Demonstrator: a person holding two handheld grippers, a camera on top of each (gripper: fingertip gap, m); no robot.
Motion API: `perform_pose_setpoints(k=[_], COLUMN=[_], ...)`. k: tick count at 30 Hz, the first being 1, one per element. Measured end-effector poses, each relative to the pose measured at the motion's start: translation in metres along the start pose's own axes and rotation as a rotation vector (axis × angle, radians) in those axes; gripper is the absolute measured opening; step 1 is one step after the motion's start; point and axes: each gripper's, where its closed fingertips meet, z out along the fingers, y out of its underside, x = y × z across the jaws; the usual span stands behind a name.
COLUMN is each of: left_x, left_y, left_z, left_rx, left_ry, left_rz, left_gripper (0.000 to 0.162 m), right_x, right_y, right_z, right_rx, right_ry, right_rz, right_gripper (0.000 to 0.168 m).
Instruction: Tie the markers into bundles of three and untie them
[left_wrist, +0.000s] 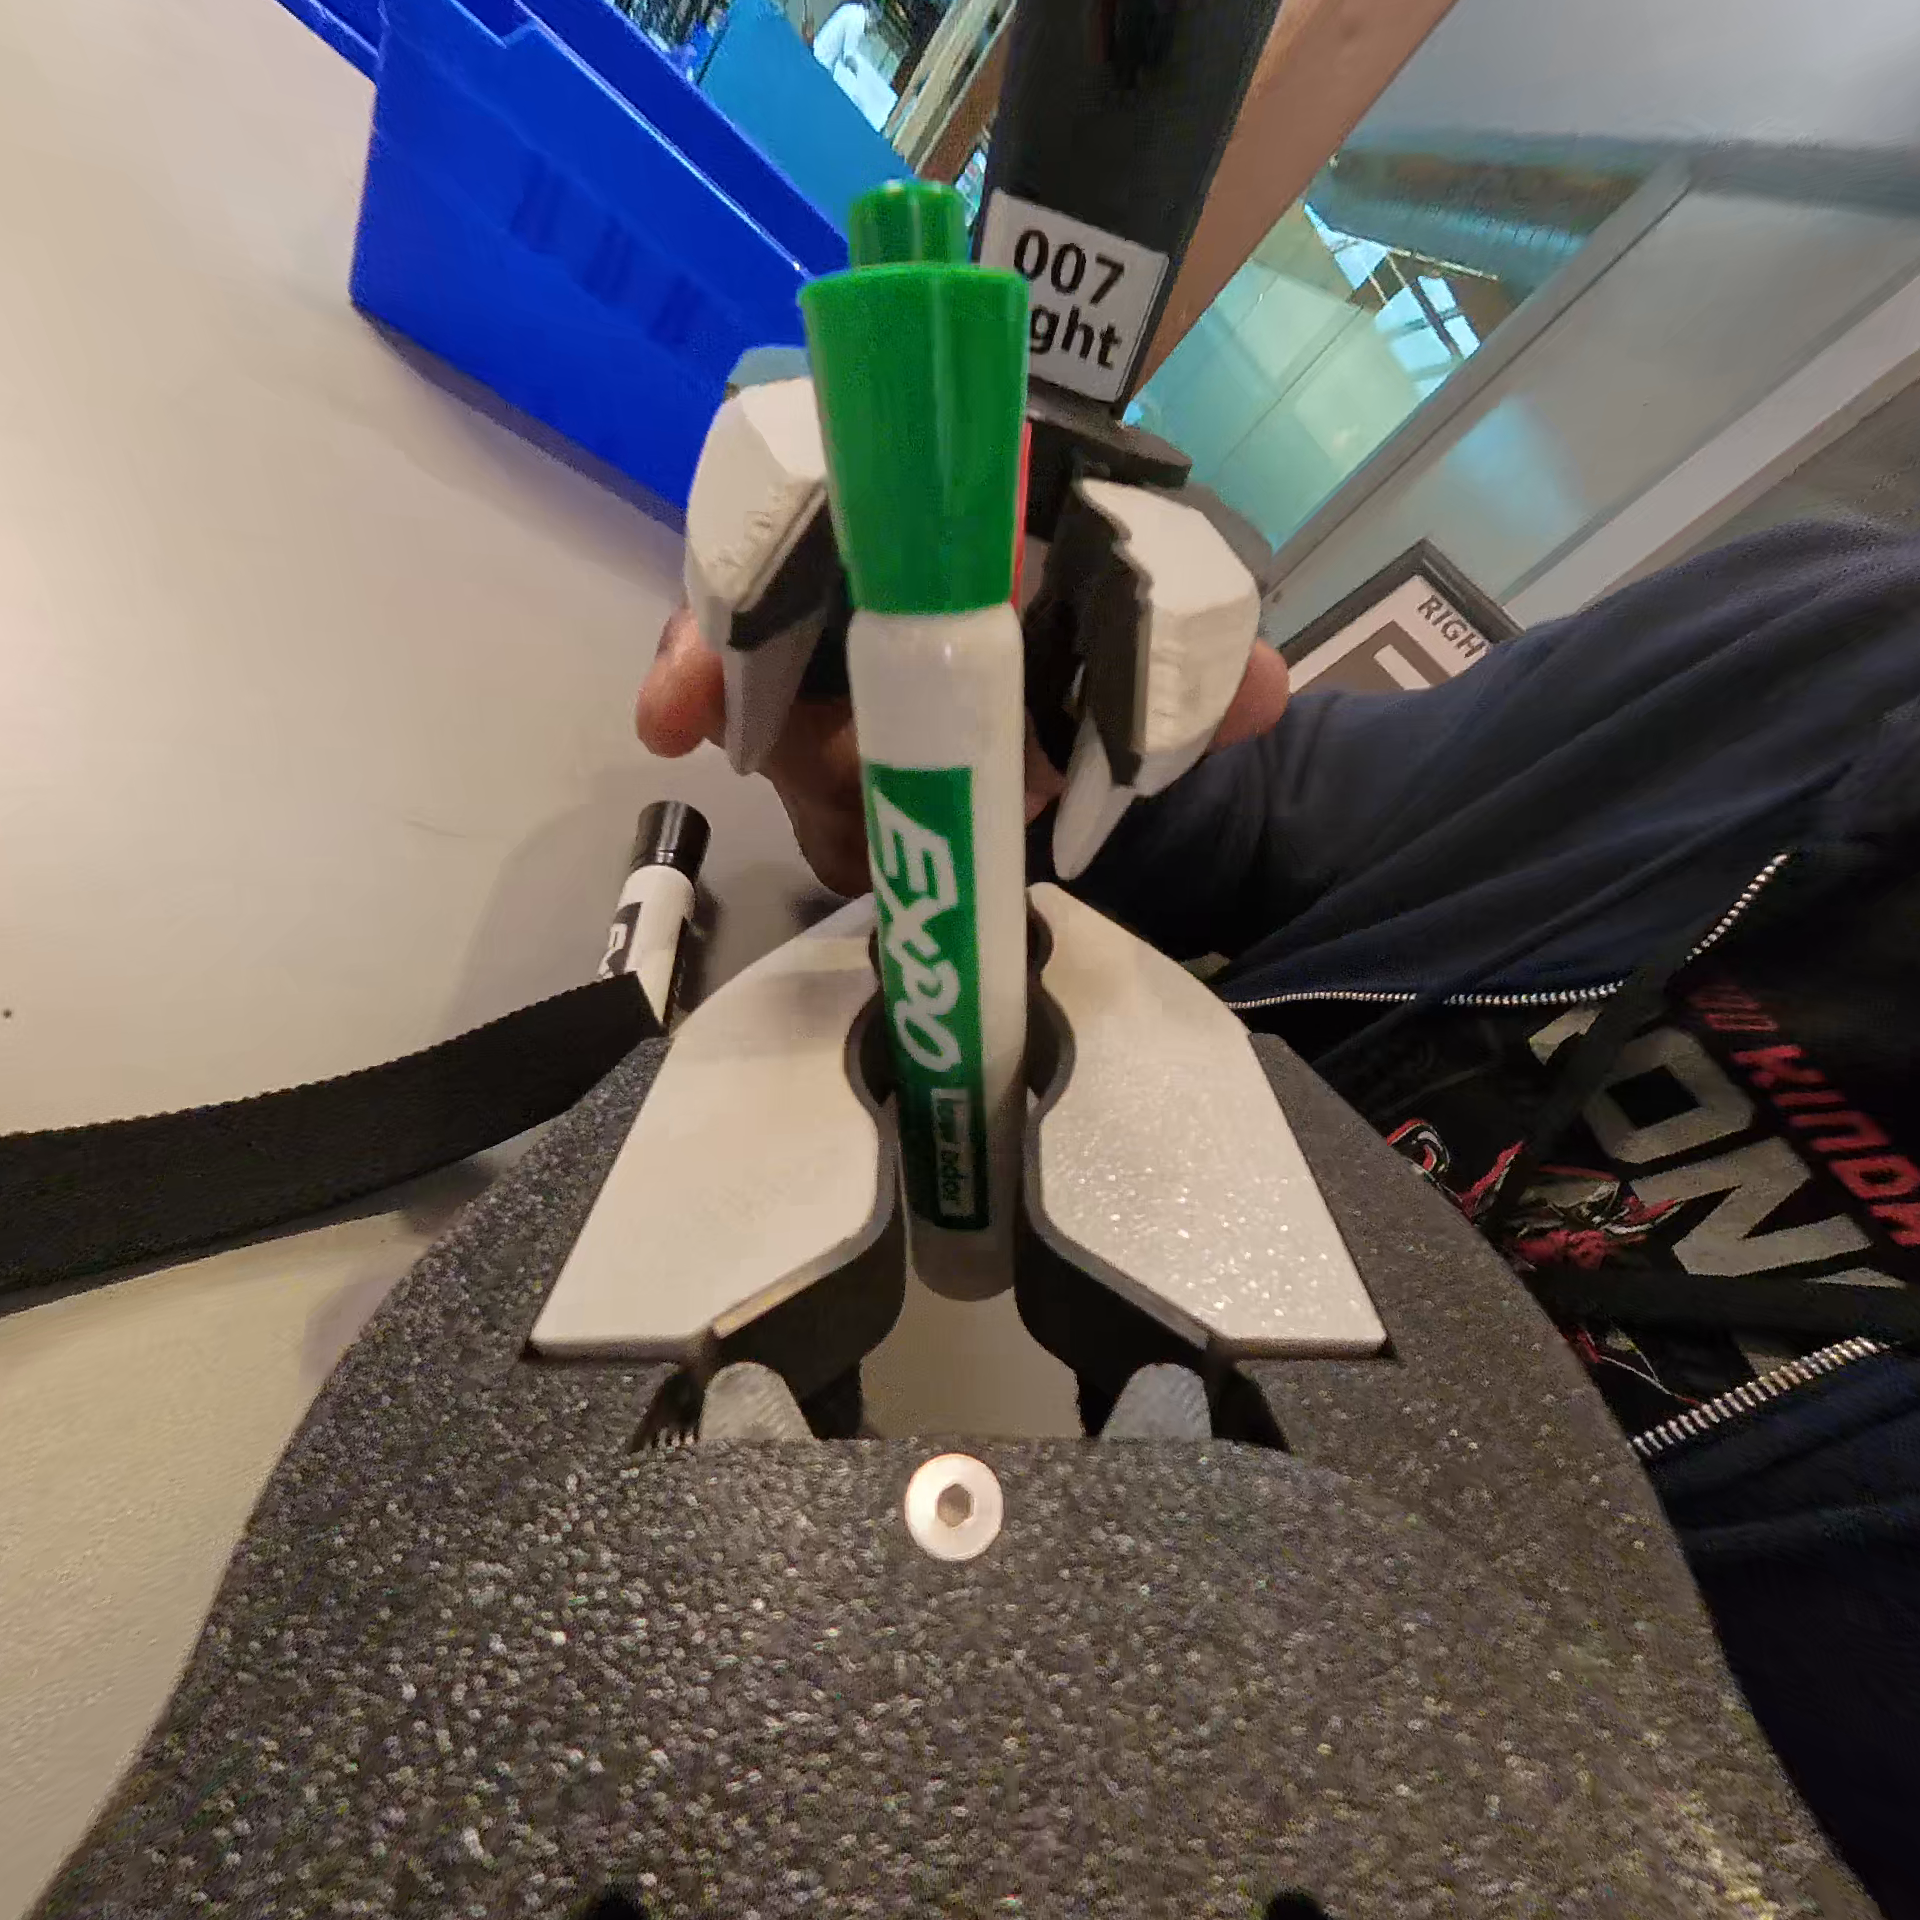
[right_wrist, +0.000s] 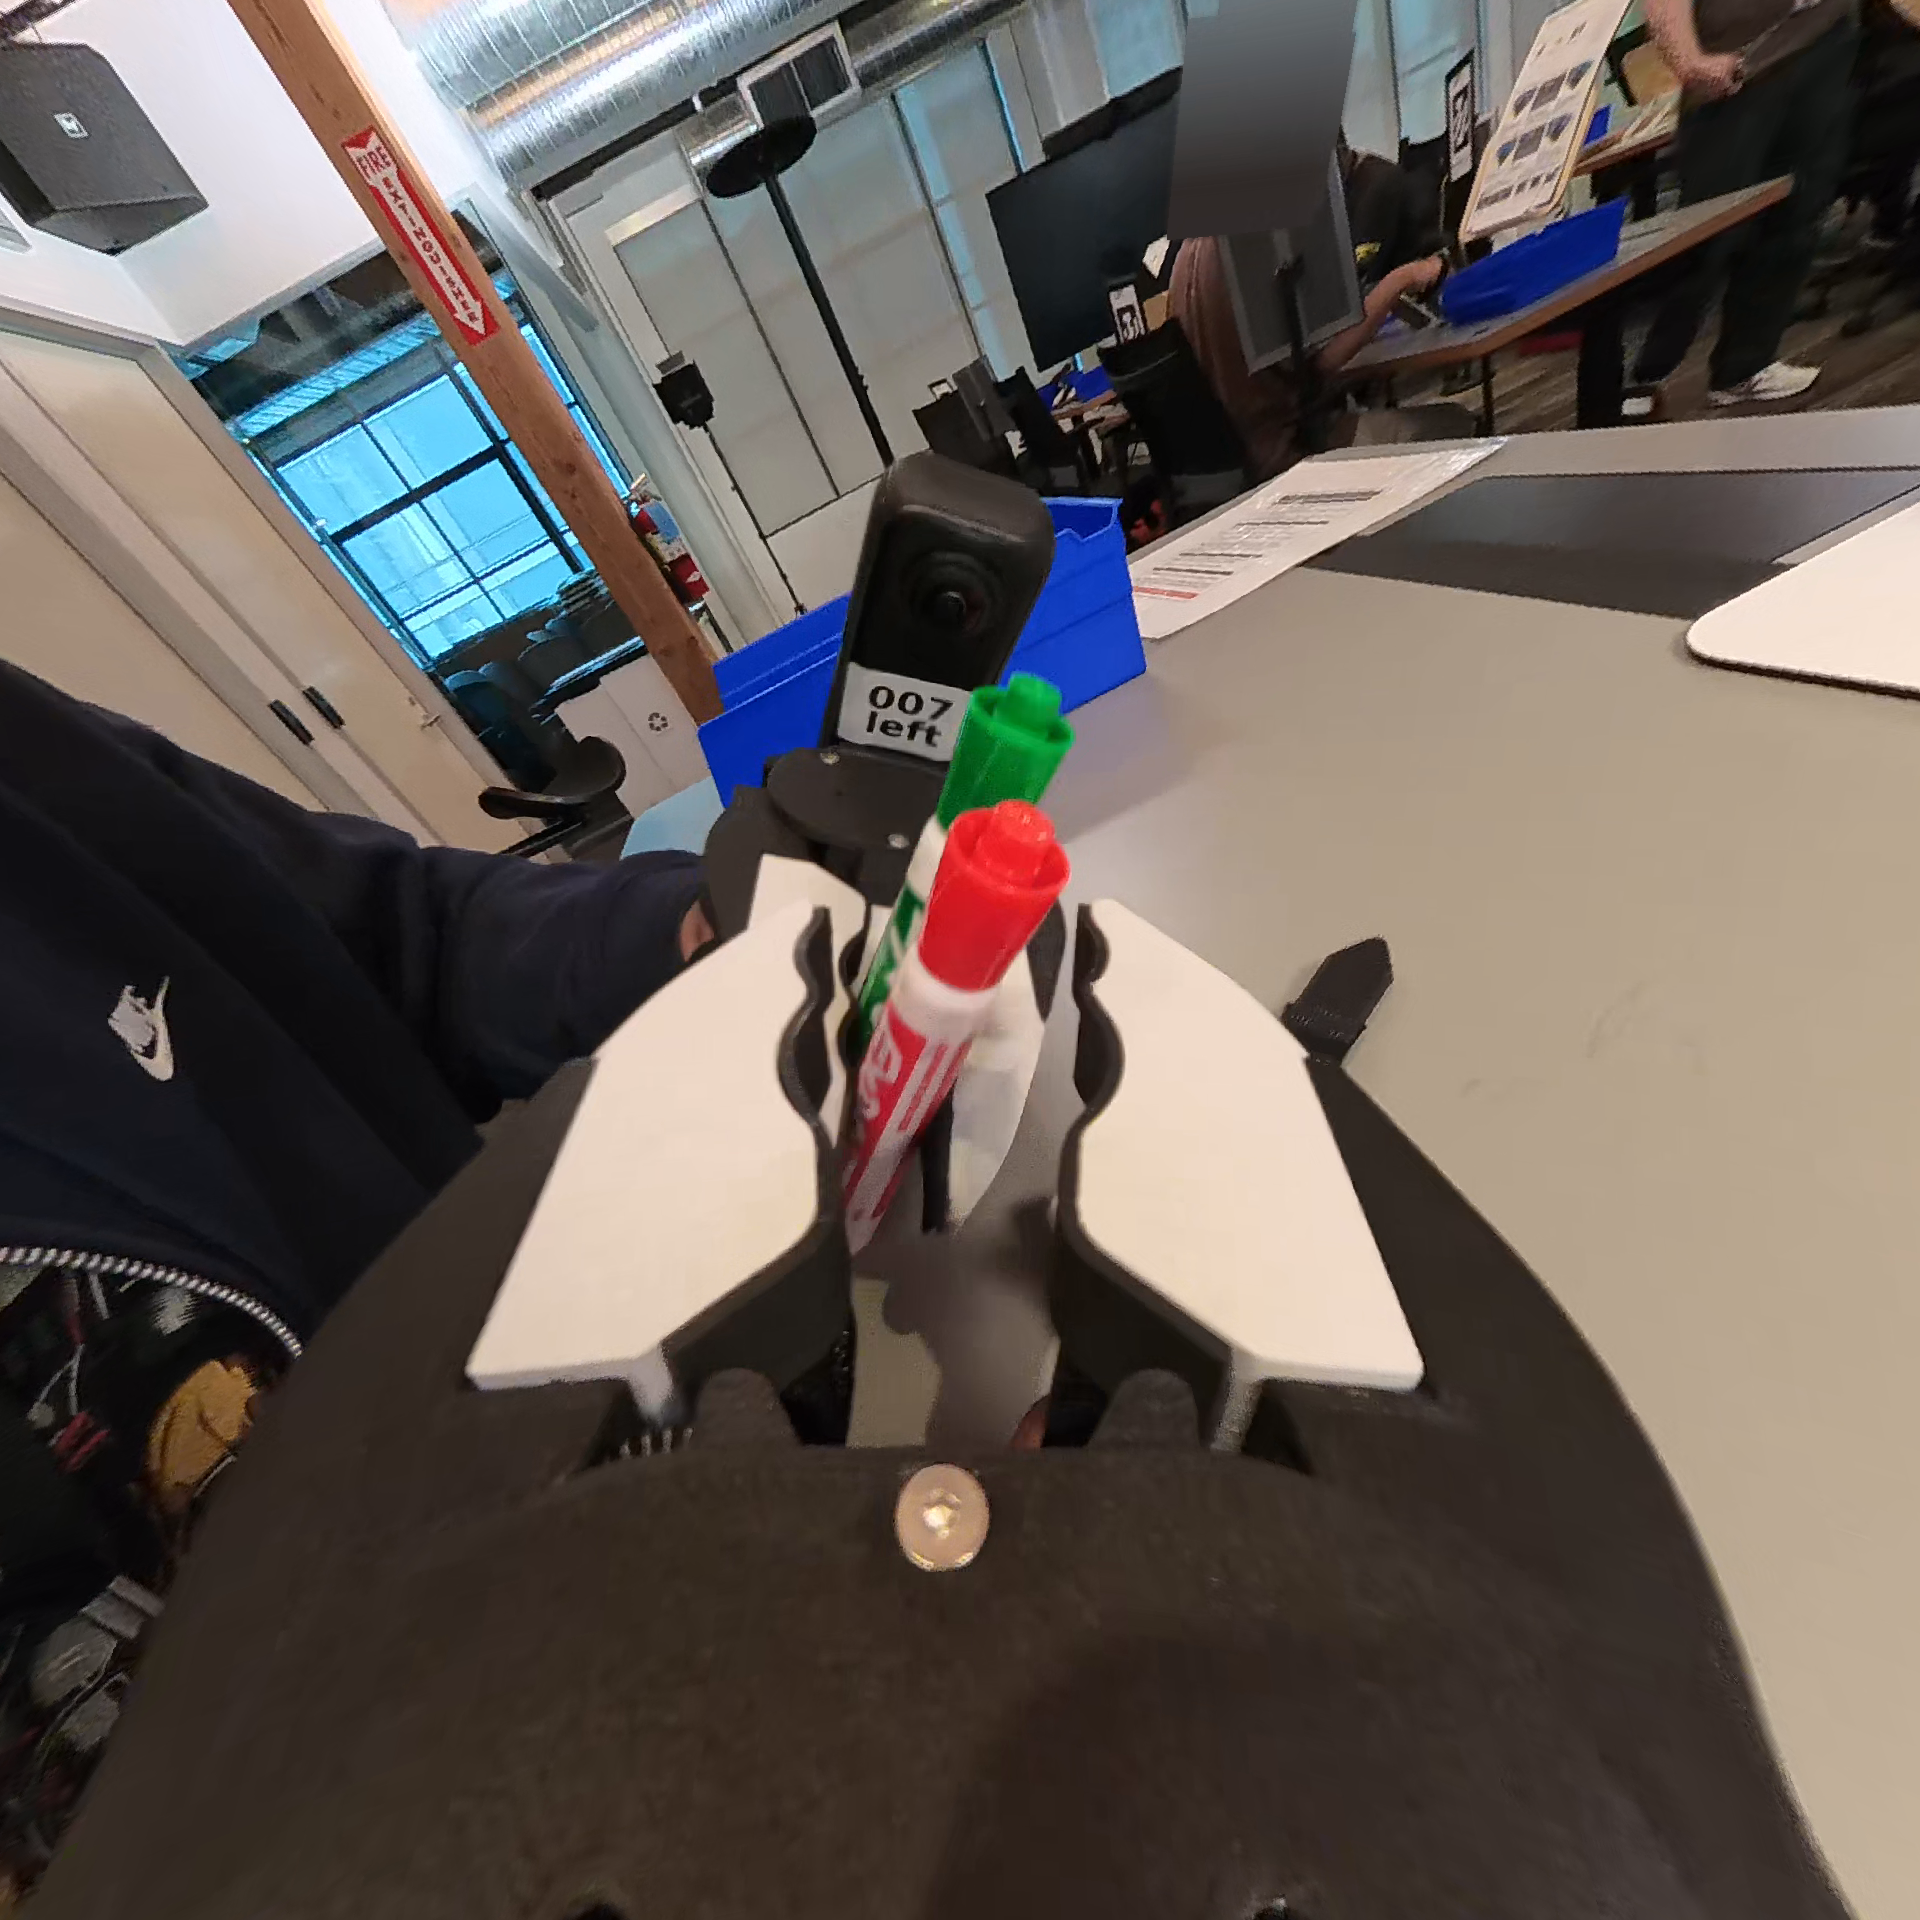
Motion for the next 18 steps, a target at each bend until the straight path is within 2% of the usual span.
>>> perform_pose_setpoints(k=[3,5,6,18], left_x=[0.001,0.004,0.002,-0.007], left_y=[-0.004,-0.003,-0.001,0.000], left_z=[-0.002,-0.001,0.000,-0.007], left_rx=[0.026,0.023,0.014,-0.034], left_ry=[0.011,0.023,0.013,-0.077], left_rz=[0.021,0.025,0.033,0.086], left_gripper=[0.019,0.020,0.020,0.019], right_x=[-0.005,-0.008,-0.009,-0.003], right_y=[0.008,0.016,0.018,0.019], right_z=[0.002,0.007,0.008,0.014], right_rx=[-0.043,-0.070,-0.073,-0.050], right_ry=[-0.038,-0.049,-0.053,0.003], right_rz=[0.015,0.020,0.027,0.057], right_gripper=[0.041,0.024,0.022,0.021])
